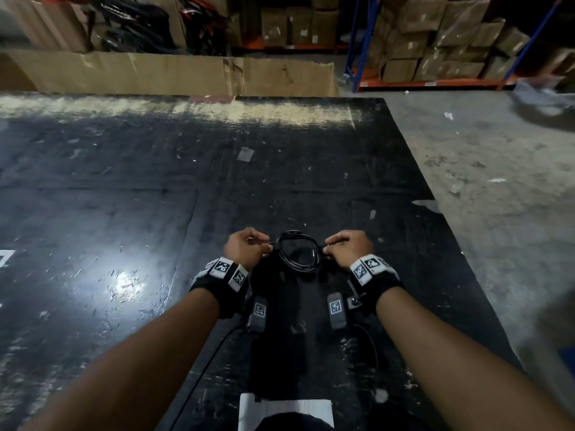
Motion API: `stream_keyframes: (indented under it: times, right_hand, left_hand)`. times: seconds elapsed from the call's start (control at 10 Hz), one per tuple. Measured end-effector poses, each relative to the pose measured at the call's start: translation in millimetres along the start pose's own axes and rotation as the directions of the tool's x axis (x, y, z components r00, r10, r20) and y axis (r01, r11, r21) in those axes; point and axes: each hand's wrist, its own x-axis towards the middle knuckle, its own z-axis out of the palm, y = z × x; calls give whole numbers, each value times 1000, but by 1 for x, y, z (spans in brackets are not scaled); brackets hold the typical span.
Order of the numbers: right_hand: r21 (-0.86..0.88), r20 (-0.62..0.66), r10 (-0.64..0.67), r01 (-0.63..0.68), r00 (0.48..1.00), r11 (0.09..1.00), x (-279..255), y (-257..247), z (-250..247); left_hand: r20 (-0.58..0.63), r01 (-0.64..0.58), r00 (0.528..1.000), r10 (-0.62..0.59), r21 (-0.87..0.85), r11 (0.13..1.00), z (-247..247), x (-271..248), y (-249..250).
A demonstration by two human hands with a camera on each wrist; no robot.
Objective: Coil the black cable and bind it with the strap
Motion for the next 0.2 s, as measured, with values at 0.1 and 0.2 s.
stream_keyframes:
  times: [0.1, 0.2]
  right_hand:
    - [-20, 34, 9, -9, 999, 1000, 15, 2, 6]
    - [-118, 30, -65, 68, 997, 991, 22, 5, -1]
  left_hand:
    - [6, -6, 1000, 6, 52, 999, 9, 16, -2]
    - [11, -34, 999, 32, 205, 978, 3, 27, -4]
